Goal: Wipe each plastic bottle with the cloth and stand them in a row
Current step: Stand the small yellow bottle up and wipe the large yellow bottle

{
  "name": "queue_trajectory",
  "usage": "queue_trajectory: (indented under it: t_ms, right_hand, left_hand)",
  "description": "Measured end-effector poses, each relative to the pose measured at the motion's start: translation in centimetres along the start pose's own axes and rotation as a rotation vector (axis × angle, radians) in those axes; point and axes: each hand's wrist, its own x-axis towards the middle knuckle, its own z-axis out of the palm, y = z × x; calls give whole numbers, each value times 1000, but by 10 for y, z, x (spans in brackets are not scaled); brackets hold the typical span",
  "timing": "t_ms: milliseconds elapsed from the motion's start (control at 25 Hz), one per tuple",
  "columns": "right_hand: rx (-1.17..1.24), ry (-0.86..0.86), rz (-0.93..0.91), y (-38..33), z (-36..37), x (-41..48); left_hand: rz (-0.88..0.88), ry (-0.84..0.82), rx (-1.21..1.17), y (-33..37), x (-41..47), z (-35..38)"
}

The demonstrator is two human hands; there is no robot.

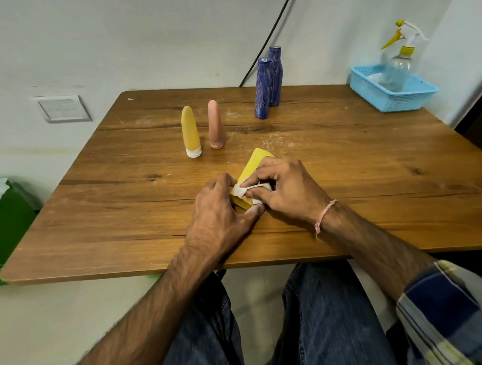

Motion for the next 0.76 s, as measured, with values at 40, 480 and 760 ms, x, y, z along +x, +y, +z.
queue_trajectory:
  t_ms: [40,480,760]
  right_hand:
    - [-18,34,14,5,1,8]
    - [-20,330,189,14,22,-5]
    - [358,570,257,22,7,-18]
  left_hand:
    - [5,19,-2,0,0,-1]
    - [24,60,-101,-5,0,-6]
    - [81,300,-413,-17,-4,-27]
